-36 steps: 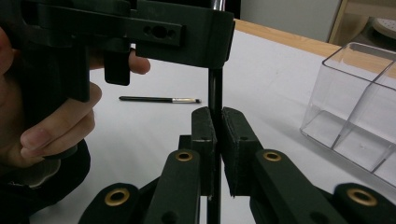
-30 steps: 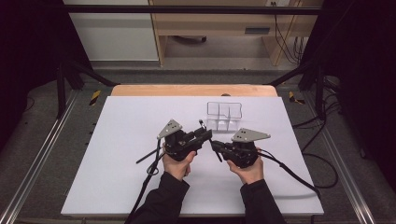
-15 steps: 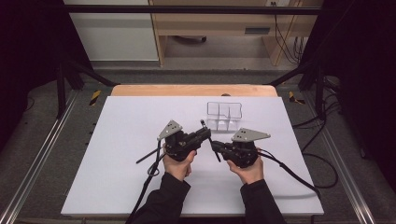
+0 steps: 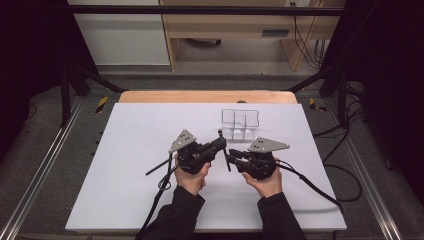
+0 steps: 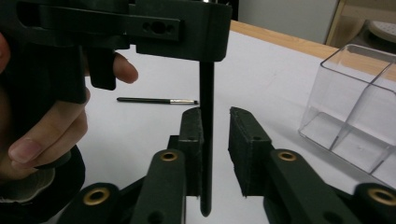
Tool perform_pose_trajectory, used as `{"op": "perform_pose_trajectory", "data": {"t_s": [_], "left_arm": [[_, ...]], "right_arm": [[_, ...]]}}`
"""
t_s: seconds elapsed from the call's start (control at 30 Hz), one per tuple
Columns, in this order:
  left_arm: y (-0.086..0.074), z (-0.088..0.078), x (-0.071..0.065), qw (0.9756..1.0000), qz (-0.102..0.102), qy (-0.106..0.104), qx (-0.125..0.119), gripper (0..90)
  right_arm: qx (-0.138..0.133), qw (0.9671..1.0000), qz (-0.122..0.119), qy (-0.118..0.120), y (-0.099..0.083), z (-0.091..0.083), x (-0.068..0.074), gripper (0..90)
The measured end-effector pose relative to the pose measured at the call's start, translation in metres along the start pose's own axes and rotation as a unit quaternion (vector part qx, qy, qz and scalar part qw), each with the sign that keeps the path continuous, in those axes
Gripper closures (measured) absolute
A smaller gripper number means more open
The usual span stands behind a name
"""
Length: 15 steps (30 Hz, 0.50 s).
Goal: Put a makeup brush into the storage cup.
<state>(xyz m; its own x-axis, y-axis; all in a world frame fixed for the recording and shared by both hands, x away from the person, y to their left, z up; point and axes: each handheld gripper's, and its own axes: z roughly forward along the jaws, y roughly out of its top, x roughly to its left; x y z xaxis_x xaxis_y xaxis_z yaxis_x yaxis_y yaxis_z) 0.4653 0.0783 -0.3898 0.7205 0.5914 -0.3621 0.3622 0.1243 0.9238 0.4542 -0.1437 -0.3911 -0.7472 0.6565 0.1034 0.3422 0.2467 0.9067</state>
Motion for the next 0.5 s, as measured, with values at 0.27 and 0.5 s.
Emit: {"op": "perform_pose_trajectory", "data": {"t_s": [0.27, 0.5], "left_arm": [[-0.0015, 0.0017, -0.0052, 1.0, 0.008, -0.003, 0.001, 83.1], [-0.0032, 0.0032, -0.009, 0.9999, 0.013, -0.006, 0.004, 83.1]], "right_arm": [[0.001, 1.0, -0.001, -0.003, 0.0023, 0.0026, 0.0005, 65.8], [-0.004, 1.0, 0.007, -0.002, 0.0068, 0.0031, 0.0006, 71.6]]}}
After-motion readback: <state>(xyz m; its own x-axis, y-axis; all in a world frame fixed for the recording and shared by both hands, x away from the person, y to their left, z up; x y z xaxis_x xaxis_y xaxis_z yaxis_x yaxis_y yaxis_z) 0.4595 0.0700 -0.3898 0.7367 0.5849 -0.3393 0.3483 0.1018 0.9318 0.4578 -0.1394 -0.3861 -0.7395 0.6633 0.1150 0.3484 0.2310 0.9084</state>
